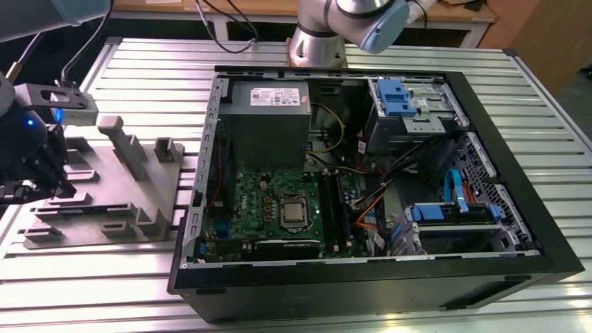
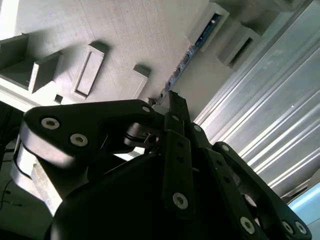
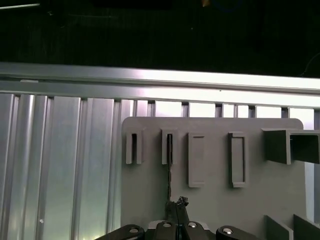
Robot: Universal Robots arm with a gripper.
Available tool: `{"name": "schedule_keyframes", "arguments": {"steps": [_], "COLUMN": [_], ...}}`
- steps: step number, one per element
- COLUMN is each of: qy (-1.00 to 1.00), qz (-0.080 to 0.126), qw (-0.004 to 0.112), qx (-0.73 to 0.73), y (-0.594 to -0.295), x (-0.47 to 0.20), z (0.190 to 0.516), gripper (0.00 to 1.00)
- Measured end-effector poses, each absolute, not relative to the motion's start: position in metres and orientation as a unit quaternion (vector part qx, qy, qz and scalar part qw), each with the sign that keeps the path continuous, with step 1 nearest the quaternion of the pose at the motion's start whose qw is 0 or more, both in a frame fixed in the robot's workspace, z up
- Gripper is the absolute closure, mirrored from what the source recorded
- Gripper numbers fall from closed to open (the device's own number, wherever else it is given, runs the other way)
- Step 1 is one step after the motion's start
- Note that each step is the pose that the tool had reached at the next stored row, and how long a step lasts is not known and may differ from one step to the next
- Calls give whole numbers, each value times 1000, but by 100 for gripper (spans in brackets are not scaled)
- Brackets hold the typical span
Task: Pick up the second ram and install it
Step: 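Pick up the second ram and move it above second insertion slot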
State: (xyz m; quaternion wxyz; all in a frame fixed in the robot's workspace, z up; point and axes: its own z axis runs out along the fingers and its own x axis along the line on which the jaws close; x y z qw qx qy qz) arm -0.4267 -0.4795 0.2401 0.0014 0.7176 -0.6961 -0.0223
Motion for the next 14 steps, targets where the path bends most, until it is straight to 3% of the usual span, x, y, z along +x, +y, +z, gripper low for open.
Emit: {"name": "schedule_keyframes", "arguments": {"steps": [14], "qy": [-696], "qz": [-22], "qw": [1], "qx": [718], "y": [-482], "x": [-418], "z": [230], "gripper": [90]}}
